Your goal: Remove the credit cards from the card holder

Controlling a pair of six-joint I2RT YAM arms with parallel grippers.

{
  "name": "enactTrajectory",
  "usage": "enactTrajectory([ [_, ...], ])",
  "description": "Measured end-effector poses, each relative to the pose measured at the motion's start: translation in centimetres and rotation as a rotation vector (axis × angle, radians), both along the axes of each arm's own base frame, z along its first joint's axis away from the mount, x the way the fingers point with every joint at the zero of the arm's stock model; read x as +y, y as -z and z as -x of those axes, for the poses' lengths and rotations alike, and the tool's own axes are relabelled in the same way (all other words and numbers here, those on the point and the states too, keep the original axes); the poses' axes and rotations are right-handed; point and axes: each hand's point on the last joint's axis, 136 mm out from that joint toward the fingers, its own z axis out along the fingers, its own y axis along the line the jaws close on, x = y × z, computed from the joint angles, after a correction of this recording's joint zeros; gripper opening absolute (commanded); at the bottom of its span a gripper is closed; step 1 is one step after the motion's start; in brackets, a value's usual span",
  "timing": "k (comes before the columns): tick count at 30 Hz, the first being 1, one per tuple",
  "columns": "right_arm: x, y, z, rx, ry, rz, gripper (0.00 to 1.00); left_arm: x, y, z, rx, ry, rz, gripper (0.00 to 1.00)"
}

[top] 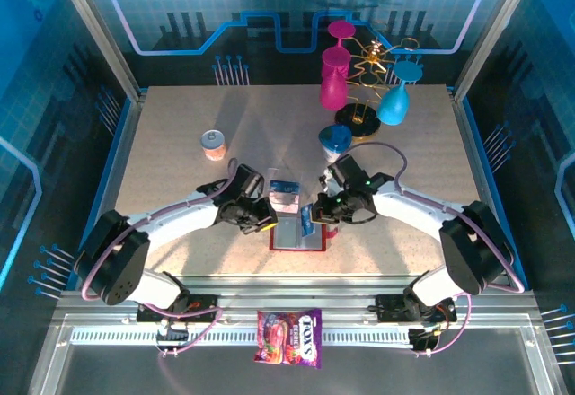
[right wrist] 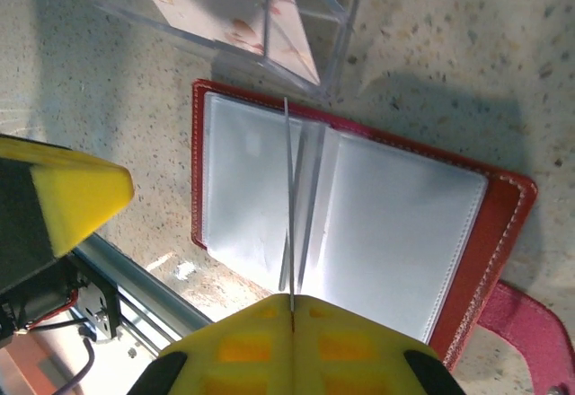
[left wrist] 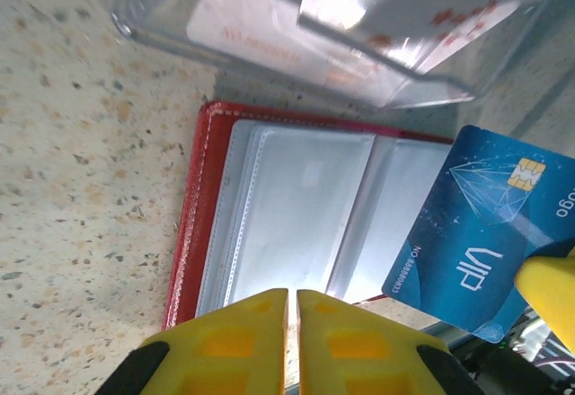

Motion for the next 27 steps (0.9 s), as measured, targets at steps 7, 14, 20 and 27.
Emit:
enactTrajectory([
  [7,0.2,-2.4,-1.4,-0.104,-0.083,0.033,0.00,3.2,-0.3,-0.2,-0.015,-0.091,0.009,0.15],
  [14,1.3,-5.7,-3.8,-0.272,-0.259,0.062,0.00,5.1,0.1,0.1,-0.015,-0.141,0.008,0.16],
  [20,2.5,-6.4,-5.5,-0.406,-0.496,0.159,0.00,5.4,0.0,0.4,-0.019,-0.149,0.011,0.18],
  [27,3.5,-5.8,-6.5,-0.502,-0.778,0.281,0.00,5.8,-0.2,0.8,-0.026,-0.156,0.019,0.19],
])
